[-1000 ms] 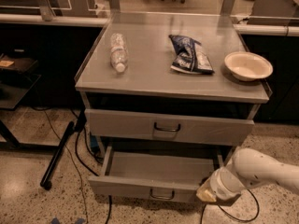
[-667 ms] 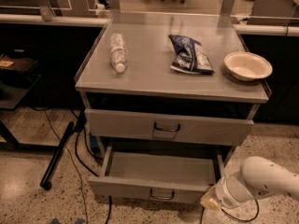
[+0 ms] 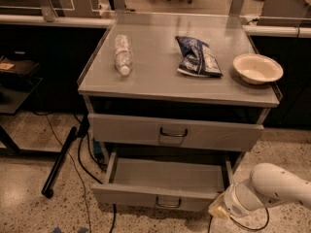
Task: Open middle drawer
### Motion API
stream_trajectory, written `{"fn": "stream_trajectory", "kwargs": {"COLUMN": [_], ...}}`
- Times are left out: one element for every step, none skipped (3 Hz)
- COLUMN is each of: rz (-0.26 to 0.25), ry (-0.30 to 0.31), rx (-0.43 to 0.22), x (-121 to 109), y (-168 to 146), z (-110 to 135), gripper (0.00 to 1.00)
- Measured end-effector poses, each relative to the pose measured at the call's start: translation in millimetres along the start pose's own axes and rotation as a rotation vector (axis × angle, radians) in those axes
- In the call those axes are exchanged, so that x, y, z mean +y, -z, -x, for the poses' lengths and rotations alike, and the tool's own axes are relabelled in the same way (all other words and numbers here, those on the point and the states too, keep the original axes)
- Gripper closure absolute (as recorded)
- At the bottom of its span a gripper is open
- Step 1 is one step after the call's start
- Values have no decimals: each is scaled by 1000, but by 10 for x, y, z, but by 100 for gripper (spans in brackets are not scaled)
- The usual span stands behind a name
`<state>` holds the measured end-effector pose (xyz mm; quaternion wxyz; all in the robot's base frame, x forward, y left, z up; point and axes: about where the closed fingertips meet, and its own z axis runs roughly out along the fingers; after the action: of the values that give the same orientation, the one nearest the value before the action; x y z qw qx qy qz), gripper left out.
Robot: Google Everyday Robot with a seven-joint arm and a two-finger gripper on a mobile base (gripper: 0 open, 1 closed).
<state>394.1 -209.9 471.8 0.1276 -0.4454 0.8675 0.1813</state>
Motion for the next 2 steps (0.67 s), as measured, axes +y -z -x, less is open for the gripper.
{"fn": "stream_trajectory", "kwargs": {"rz": [0, 0], "ry": [0, 0], "rx": [0, 0], "x": [0, 0], "y": [0, 0], "z": [0, 0], "gripper": [27, 3]}}
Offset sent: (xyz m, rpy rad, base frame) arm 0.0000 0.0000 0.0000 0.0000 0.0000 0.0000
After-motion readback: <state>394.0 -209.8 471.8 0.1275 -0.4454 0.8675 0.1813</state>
